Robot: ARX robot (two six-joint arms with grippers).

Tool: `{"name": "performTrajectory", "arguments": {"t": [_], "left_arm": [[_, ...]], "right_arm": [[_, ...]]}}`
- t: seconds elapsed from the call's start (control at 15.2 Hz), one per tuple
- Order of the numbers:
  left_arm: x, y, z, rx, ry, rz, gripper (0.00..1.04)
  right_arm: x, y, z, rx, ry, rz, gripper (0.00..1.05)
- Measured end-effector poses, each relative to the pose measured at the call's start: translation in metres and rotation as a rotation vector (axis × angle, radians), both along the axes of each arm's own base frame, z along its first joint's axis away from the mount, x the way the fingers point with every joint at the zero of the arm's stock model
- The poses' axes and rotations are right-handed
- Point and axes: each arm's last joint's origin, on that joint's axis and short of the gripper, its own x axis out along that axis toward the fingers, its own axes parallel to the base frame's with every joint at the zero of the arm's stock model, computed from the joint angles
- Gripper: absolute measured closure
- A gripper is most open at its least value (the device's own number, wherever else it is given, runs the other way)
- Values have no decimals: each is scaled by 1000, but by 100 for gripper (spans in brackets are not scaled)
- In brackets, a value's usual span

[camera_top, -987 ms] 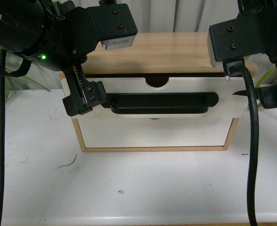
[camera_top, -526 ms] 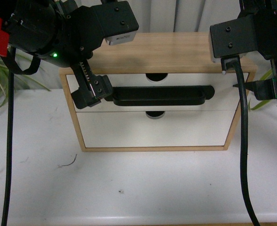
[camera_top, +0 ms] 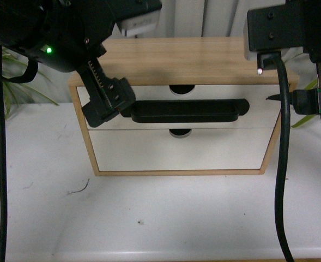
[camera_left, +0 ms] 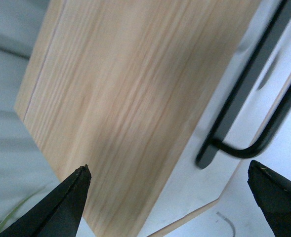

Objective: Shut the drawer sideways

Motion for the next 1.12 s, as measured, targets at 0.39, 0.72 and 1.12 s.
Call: {"name": "performTrajectory", "arguments": {"t": [0.39, 0.72, 1.12], "left_arm": [[-112, 137, 56, -849, -388, 870, 7], [-219, 182, 13, -937, -506, 818, 25], [-235, 162, -1, -955, -423, 583, 45]], "right_arm": [[-116, -35, 50, 1210, 6, -560, 6], [-205, -60, 39, 1404, -191, -766, 36], [-230, -62, 21, 1371, -175, -791, 57]]}}
